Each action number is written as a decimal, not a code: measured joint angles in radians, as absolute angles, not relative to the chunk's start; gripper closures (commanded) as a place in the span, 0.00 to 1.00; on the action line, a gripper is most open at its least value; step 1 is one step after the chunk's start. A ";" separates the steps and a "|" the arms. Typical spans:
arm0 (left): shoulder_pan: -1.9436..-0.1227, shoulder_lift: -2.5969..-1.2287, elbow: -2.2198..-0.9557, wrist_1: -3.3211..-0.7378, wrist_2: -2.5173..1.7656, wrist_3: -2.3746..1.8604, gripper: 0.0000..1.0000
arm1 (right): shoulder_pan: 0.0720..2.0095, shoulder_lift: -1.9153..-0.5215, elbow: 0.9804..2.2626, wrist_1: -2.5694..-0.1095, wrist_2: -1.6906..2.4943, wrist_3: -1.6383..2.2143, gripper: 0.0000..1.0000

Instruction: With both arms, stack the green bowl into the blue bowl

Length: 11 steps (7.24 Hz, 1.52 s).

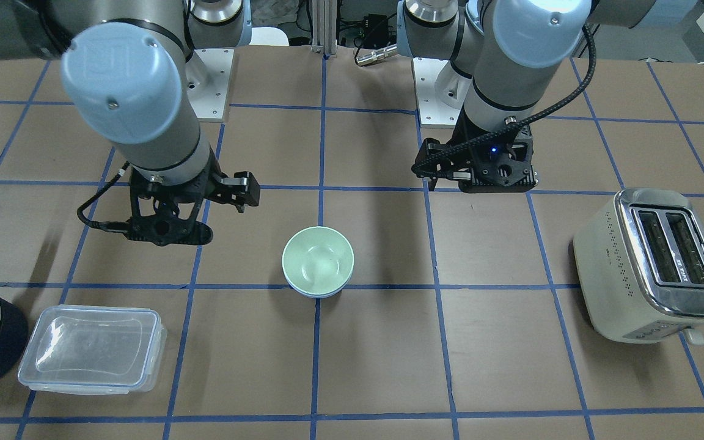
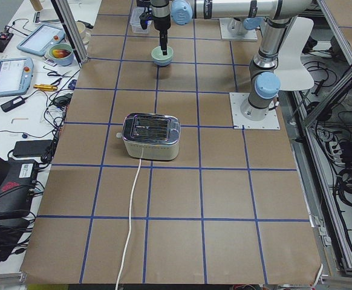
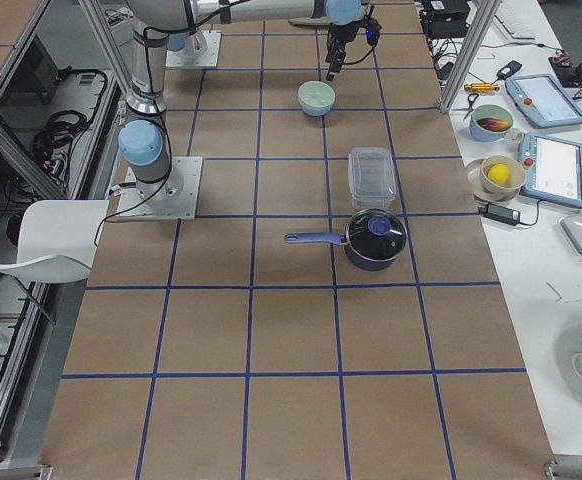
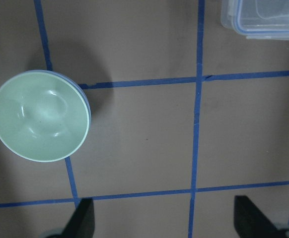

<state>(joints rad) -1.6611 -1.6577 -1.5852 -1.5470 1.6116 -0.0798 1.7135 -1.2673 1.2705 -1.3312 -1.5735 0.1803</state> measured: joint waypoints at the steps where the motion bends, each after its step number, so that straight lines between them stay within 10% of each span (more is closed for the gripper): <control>1: -1.667 -1.649 -1.583 -1.562 1.595 -0.036 0.00 | 1.697 -1.312 1.304 -1.324 -1.572 0.159 0.00; 11: -1.640 -1.618 -1.576 -1.660 1.588 0.034 0.00 | 1.584 -1.563 1.571 -1.554 -1.558 0.194 0.00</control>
<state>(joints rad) -1.6401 -1.6175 -1.5761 -1.6599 1.5881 0.0341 1.5836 -1.5625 1.5705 -1.5540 -1.5581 0.1944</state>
